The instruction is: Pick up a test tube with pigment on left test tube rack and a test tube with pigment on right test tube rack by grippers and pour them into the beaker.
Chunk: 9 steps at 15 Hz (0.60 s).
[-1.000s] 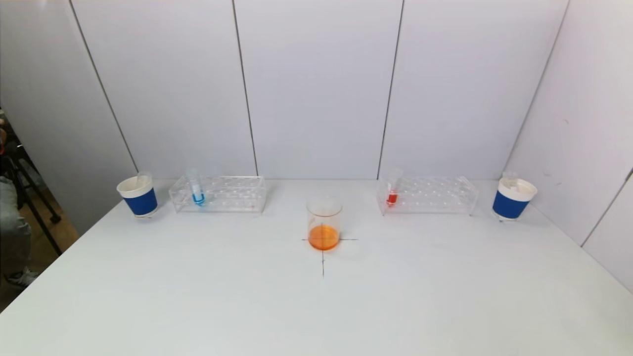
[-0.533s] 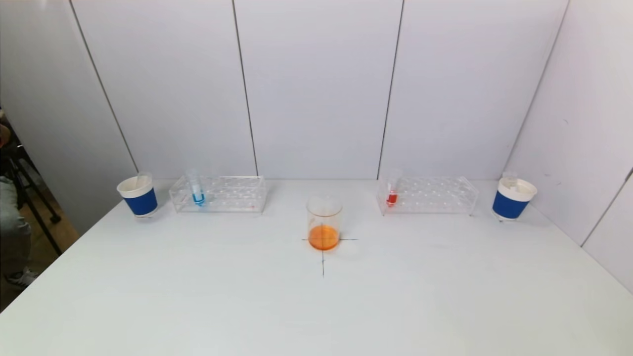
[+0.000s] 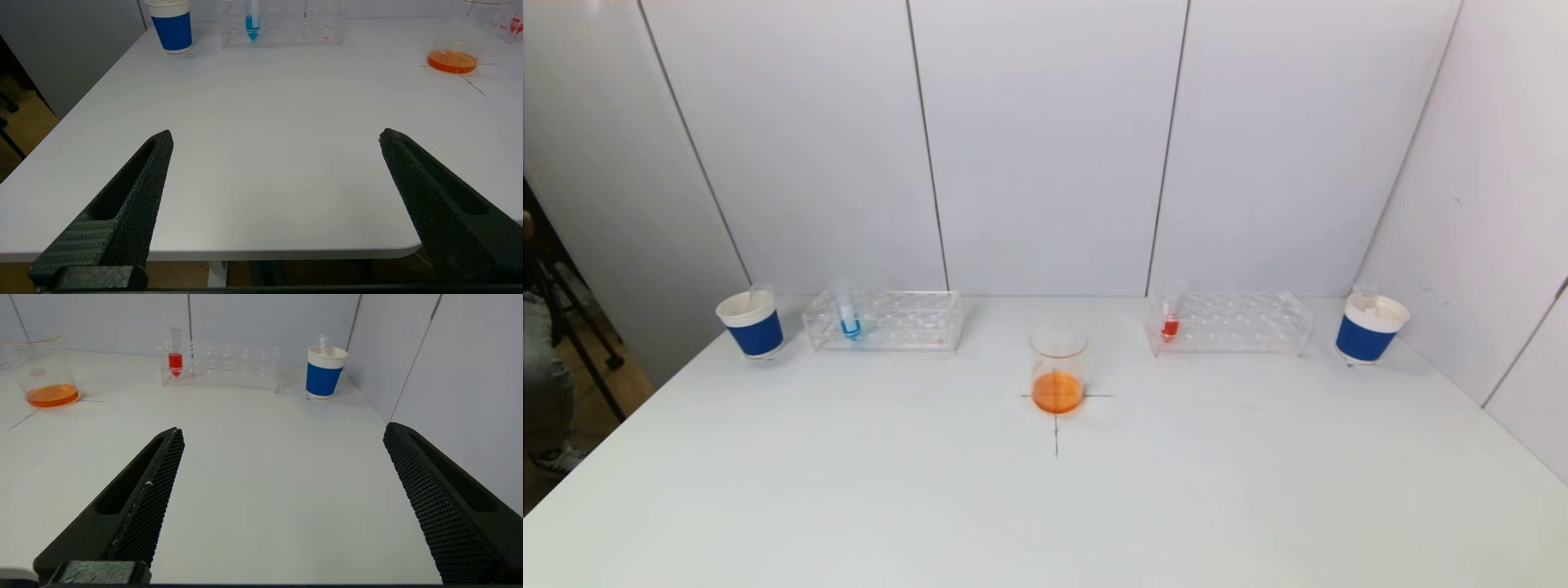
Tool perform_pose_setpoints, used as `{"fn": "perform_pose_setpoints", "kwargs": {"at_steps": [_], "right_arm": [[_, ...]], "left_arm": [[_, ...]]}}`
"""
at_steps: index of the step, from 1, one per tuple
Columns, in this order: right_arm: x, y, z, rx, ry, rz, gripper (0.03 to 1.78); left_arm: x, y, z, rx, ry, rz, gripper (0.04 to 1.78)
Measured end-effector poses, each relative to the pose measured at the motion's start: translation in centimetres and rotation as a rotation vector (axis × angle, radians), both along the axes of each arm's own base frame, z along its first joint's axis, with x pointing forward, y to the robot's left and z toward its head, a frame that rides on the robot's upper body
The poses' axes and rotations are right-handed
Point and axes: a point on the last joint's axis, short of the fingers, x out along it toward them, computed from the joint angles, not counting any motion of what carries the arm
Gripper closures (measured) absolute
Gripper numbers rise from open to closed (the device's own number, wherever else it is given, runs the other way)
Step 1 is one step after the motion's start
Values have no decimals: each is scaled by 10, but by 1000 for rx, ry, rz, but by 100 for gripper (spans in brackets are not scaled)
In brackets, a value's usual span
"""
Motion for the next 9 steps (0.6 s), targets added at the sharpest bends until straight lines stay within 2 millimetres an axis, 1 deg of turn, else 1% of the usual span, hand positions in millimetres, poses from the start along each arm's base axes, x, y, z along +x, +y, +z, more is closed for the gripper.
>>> {"fn": "perform_pose_setpoints", "kwargs": {"at_steps": [3,6,9], "right_arm": [[-2,0,-9,40,48,8,4],[-2,0,-9,89,37,8,4],[-2,0,-9,95,35,8,4]], "left_arm": [[0,0,0,0,0,0,6],[0,0,0,0,0,0,6],[0,0,0,0,0,0,6]]}}
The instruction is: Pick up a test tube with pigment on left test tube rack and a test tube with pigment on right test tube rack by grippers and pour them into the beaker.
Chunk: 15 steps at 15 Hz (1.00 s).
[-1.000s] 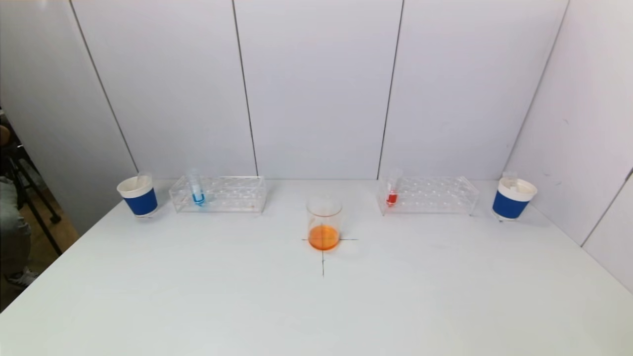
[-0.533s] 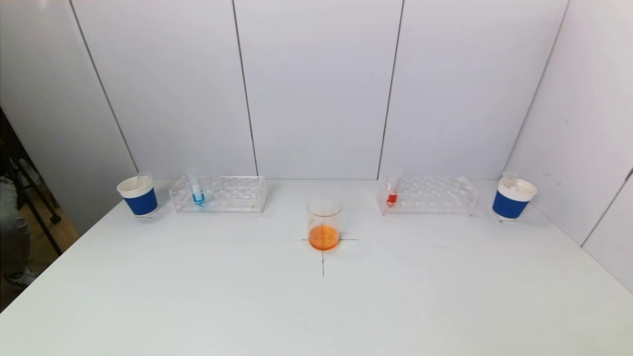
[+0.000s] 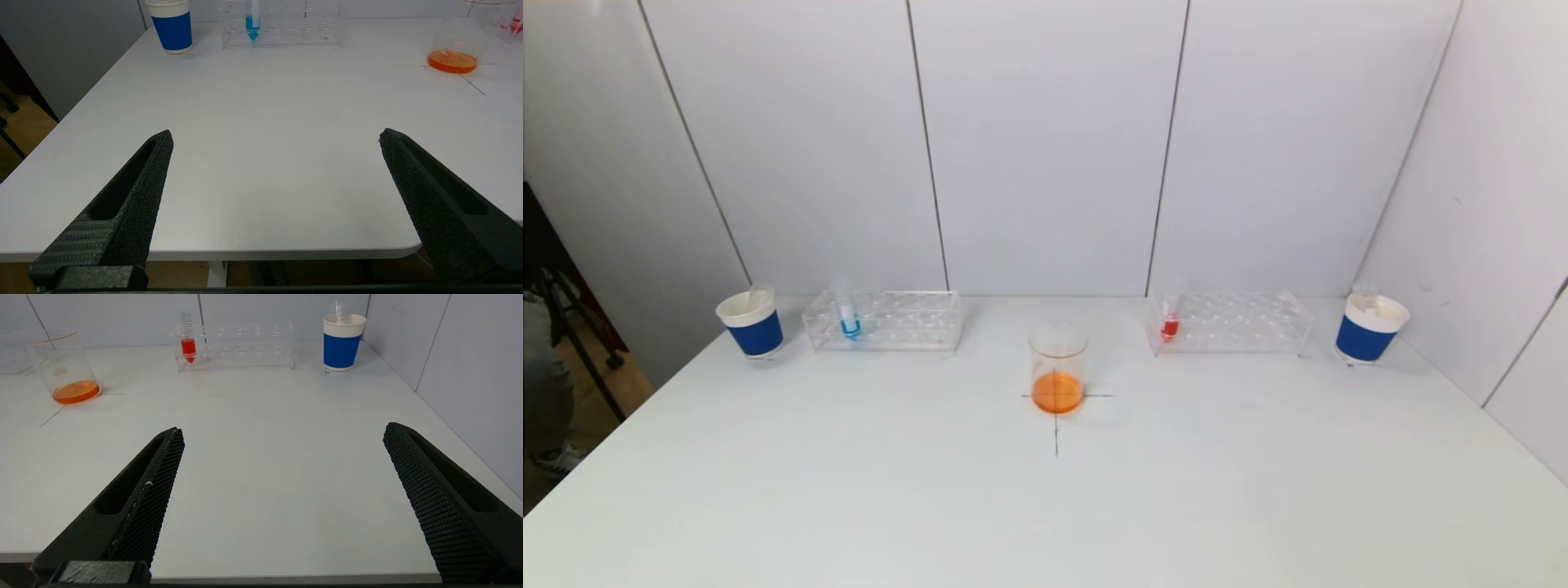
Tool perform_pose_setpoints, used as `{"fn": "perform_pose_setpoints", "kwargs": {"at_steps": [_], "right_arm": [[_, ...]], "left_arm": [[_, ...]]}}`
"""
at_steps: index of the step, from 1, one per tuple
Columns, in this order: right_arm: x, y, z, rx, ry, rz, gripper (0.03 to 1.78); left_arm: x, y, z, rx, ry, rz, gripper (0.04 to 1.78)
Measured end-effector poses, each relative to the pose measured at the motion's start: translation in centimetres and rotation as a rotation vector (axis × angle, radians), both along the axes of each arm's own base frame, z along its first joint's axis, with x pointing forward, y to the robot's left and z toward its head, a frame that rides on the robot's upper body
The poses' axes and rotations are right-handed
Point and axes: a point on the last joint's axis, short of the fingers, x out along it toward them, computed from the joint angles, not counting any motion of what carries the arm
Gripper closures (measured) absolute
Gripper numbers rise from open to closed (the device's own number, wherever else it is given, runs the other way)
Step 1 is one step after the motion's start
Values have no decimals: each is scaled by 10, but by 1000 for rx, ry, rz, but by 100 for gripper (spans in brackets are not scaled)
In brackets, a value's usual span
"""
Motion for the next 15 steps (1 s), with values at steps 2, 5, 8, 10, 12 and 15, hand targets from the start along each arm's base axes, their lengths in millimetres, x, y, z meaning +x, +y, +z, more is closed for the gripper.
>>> {"fn": "perform_pose_setpoints", "kwargs": {"at_steps": [2,5,8,10,12,15], "right_arm": [[0,0,0,0,0,0,4],[0,0,0,0,0,0,4],[0,0,0,1,0,0,4],[0,0,0,3,0,0,4],[0,0,0,3,0,-1,4],[0,0,0,3,0,0,4]], "left_arm": [[0,0,0,0,0,0,6],[0,0,0,0,0,1,6],[0,0,0,0,0,0,6],[0,0,0,0,0,1,6],[0,0,0,0,0,1,6],[0,0,0,0,0,1,6]]}}
